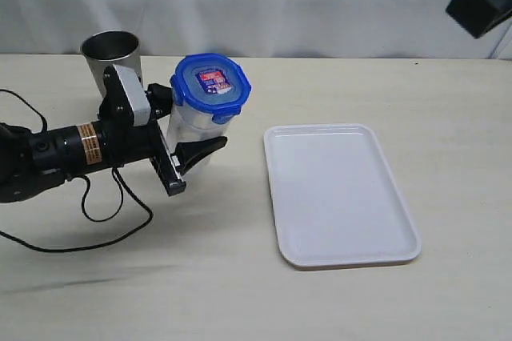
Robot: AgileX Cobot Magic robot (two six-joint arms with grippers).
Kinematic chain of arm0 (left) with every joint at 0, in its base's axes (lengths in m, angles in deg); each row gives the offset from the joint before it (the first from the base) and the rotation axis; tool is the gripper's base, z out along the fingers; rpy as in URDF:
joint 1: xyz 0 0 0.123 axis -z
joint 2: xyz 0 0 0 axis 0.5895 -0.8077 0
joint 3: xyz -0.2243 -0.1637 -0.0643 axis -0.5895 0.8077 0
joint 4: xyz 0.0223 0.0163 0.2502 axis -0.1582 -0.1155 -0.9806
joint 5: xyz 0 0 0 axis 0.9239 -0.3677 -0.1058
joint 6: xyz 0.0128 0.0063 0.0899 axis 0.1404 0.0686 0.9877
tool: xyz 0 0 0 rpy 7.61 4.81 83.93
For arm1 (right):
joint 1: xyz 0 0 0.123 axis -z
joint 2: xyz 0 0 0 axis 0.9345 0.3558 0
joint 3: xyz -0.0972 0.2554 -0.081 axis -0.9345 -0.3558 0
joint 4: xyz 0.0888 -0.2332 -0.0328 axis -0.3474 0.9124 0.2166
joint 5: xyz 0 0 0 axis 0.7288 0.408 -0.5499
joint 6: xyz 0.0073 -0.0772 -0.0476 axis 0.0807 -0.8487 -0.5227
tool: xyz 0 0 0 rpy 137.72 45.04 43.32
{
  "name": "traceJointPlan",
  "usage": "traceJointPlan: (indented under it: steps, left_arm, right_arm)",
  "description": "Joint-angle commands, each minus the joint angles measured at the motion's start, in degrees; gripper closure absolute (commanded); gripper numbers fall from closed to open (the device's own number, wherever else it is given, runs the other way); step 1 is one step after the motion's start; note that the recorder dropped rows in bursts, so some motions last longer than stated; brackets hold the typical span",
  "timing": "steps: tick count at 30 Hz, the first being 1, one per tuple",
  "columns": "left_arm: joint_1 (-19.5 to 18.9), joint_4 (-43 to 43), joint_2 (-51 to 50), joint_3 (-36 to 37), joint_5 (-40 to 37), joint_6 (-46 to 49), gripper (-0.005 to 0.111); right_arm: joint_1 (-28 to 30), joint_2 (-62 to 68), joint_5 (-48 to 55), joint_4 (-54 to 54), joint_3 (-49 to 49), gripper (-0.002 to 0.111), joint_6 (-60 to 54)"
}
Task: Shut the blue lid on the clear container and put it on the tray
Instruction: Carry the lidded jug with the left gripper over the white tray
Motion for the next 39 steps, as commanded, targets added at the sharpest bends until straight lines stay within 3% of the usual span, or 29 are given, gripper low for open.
traceJointPlan:
  steps: [1, 7, 11, 23, 30, 39]
  left_arm:
    - [4.1, 1.6, 2.6, -5.8, -8.5, -0.5, 0.107]
    - [15.0, 1.6, 2.7, -18.6, -36.5, 10.7, 0.107]
    - [20.4, 1.6, 1.6, -25.4, -50.4, 19.9, 0.107]
    - [29.7, -0.5, -3.4, -35.5, -77.4, 44.3, 0.107]
    - [35.0, -16.0, -3.8, -38.4, -92.7, 44.5, 0.107]
    - [40.2, -25.4, -3.8, -38.7, -107.9, 44.4, 0.107]
  right_arm:
    - [0.4, -1.5, 1.2, -0.5, -0.3, 0.104, -0.1]
    - [0.4, -1.4, 2.6, -0.5, -0.3, 0.104, -1.5]
    - [0.4, -1.4, 2.7, -0.5, -0.3, 0.104, -1.5]
    - [0.4, -1.4, 3.6, -0.5, -0.3, 0.104, -1.6]
    - [0.4, -1.4, 3.8, -0.5, -0.3, 0.104, -1.7]
    - [0.4, -1.4, 4.0, -0.5, -0.3, 0.104, -1.7]
